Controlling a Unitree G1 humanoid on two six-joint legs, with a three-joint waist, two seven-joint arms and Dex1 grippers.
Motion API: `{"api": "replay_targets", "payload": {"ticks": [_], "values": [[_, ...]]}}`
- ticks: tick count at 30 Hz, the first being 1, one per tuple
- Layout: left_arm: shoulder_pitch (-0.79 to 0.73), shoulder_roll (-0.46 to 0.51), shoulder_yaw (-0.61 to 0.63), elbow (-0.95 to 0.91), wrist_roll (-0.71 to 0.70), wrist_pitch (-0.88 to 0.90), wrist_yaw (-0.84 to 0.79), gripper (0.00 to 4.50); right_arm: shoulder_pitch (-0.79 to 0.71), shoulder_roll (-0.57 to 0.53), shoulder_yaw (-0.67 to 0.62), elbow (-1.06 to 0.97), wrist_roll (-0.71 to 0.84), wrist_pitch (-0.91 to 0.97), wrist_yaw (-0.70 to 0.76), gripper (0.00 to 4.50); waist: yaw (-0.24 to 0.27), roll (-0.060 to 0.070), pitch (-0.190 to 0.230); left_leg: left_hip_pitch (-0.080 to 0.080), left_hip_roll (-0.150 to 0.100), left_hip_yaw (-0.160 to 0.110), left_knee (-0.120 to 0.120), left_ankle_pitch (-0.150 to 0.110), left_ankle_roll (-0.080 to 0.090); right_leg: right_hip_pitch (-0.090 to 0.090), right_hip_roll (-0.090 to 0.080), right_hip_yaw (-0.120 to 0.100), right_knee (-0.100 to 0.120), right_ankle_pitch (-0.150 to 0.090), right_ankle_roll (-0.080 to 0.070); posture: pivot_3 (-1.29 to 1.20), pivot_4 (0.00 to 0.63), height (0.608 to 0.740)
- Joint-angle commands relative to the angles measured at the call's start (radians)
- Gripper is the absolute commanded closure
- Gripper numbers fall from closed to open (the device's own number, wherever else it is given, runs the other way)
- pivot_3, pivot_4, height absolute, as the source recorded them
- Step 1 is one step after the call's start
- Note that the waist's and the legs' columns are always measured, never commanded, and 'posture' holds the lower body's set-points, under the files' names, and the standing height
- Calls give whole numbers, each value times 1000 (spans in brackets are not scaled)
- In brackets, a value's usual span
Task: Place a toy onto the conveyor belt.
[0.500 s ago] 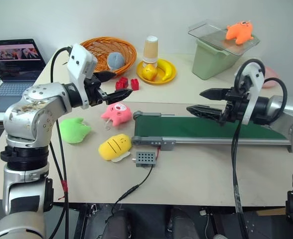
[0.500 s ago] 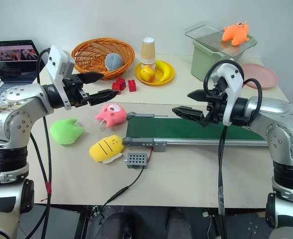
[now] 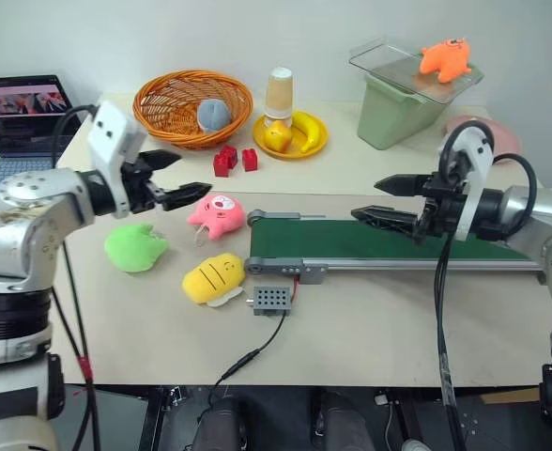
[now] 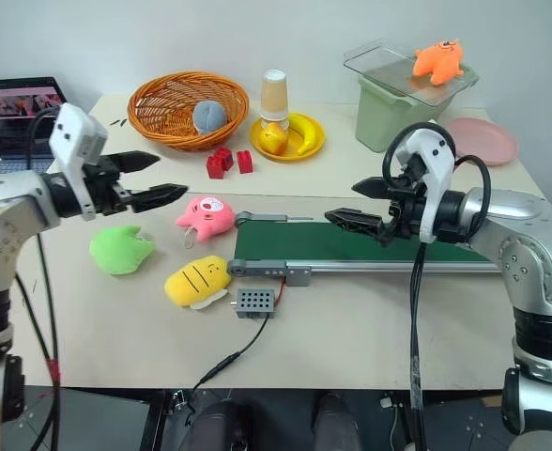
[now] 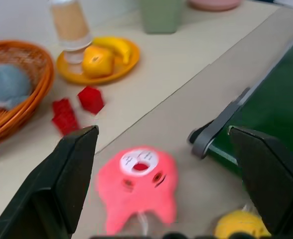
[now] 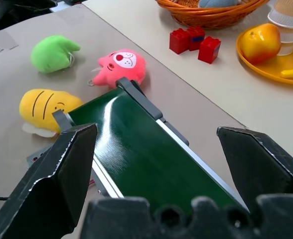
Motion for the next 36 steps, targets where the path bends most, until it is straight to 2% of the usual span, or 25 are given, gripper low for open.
{"api": "replay_targets", "payload": {"ticks": [1, 11, 20, 31, 36], "values": [[26, 58, 91, 10, 3, -11, 4, 50, -34, -13, 3, 19, -22, -43, 30, 0, -1, 0, 0, 0, 0, 0, 0, 0, 0, 0, 0, 0, 0, 0, 0, 0, 150, 740], [232, 167, 237, 50, 8, -39, -52, 50, -75, 12, 47, 91, -65, -81, 72, 0, -5, 0, 0, 0, 0, 0, -1, 0, 0, -1, 0, 0, 0, 0, 0, 0, 150, 740], [380, 135, 209, 87, 59, -119, -41, 50, -91, 10, 46, 96, -80, -71, 81, 0, -6, 0, 0, 0, 1, 1, -2, 0, -1, -2, 0, 0, 0, 0, -1, 0, 150, 740], [319, 62, 172, 241, 63, -59, 17, 50, -72, -30, 11, 66, -72, -46, 58, 0, -6, 0, 0, 0, 1, 1, -2, 0, -1, -2, 0, 0, 0, 0, -1, 0, 150, 740], [275, 33, 113, 294, 91, -80, 25, 50, -59, -42, -5, 47, -65, -34, 40, 0, -6, 0, 0, 0, 1, 2, -2, 0, -1, -2, 0, 0, 0, 0, -1, 0, 150, 740]]}}
